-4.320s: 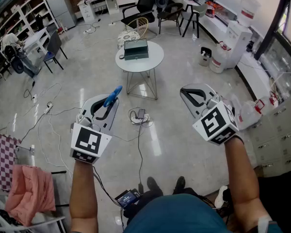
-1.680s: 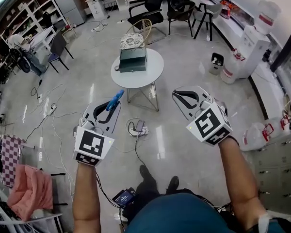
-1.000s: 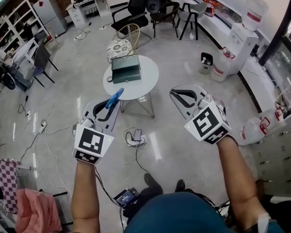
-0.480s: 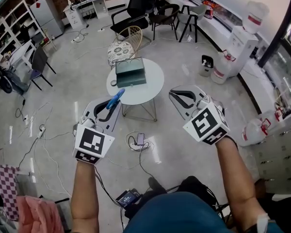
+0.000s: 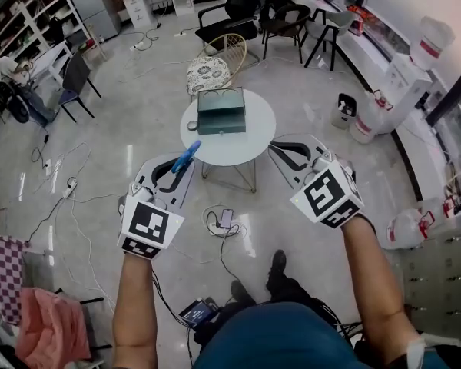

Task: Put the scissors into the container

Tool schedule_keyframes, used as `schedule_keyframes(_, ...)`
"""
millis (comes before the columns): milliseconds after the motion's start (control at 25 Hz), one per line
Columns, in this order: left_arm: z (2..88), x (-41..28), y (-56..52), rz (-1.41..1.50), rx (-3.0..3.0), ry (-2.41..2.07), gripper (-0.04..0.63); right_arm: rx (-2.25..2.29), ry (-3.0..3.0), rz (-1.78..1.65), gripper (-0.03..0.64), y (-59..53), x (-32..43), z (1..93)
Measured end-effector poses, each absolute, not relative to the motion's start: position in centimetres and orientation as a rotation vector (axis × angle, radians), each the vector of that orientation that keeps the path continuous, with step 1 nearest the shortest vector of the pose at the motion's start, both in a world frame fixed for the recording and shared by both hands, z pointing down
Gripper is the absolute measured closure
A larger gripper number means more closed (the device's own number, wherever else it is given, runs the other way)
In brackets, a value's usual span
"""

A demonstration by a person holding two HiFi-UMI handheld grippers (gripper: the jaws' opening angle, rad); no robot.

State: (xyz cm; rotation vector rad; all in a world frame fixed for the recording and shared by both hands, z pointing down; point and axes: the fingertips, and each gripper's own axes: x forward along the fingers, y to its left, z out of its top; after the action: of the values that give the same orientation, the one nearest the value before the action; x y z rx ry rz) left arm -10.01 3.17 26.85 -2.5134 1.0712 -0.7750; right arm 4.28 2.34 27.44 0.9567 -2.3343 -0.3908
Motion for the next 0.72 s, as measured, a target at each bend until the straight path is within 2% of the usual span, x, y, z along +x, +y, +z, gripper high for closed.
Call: schedule_keyframes(720, 25.8, 0.4, -5.6, -0.917, -2.382, 1.280, 0.543, 0.762, -2.514, -0.450, 0.578, -10.4, 13.4, 27.1)
